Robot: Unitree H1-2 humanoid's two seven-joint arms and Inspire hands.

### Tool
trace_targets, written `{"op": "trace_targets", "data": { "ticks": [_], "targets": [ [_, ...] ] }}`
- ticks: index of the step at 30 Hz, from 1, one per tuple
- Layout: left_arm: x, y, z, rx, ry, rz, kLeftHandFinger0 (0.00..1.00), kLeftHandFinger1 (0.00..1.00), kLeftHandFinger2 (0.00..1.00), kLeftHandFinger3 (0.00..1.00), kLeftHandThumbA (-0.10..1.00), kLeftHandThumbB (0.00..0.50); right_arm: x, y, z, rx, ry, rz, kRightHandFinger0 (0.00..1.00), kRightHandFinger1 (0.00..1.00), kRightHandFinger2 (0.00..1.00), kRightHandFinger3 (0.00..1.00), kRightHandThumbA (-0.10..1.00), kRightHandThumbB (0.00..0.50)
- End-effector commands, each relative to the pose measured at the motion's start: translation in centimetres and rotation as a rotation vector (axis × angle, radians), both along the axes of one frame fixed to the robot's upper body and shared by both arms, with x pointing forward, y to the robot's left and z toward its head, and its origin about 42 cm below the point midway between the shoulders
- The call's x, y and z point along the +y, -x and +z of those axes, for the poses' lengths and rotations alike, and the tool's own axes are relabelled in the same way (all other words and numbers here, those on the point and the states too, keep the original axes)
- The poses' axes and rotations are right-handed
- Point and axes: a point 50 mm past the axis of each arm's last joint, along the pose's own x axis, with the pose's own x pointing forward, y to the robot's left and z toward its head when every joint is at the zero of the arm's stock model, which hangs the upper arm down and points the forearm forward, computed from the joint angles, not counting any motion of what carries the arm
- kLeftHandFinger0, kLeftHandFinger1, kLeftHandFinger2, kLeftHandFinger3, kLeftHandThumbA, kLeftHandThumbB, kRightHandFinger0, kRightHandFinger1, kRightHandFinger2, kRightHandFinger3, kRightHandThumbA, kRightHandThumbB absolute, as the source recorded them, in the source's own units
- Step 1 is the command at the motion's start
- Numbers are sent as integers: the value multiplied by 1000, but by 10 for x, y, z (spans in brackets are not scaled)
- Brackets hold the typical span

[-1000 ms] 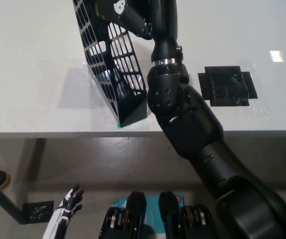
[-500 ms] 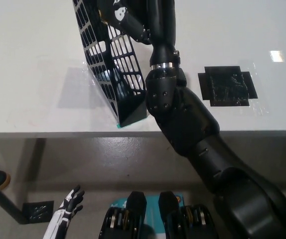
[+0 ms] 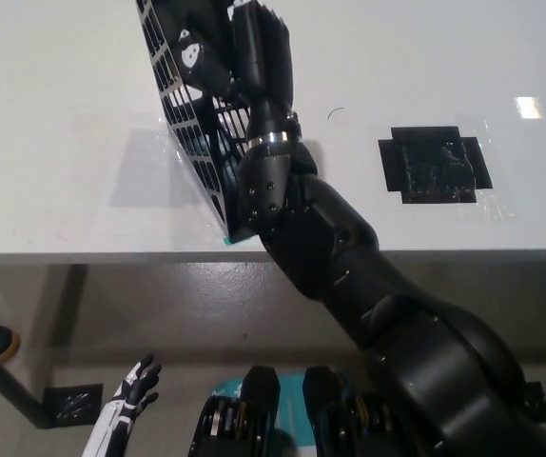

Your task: A notebook is kept standing on the table on the right hand side and a black shelf is kept on the left hand side and the robot uses its right hand to grab the notebook and places it in the shelf

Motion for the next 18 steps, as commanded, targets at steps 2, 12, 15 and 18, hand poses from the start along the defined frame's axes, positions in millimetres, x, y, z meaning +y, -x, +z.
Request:
{"op": "trace_targets", "data": {
  "ticks": [2, 12, 15, 18],
  "targets": [
    [2, -1, 8, -30, -15, -14, 1000, 1000, 1000, 1000, 1000, 78, 25, 2, 56, -119, -35, 154, 999, 1000, 1000, 1000, 648, 339],
    [3, 2, 6, -21, -13, -13, 1000, 1000, 1000, 1000, 1000, 91, 17, -2, 54, -116, 15, 140, 1000, 1000, 1000, 1000, 1000, 316],
    [2, 0, 8, -22, -13, -11, 1000, 1000, 1000, 1000, 1000, 89, 14, -3, 58, -131, 14, 121, 1000, 1000, 1000, 1000, 1000, 336],
    [2, 1, 8, -18, -9, -8, 1000, 1000, 1000, 1000, 1000, 92, 11, -5, 61, -139, 10, 117, 1000, 1000, 1000, 1000, 1000, 351]
  ]
}}
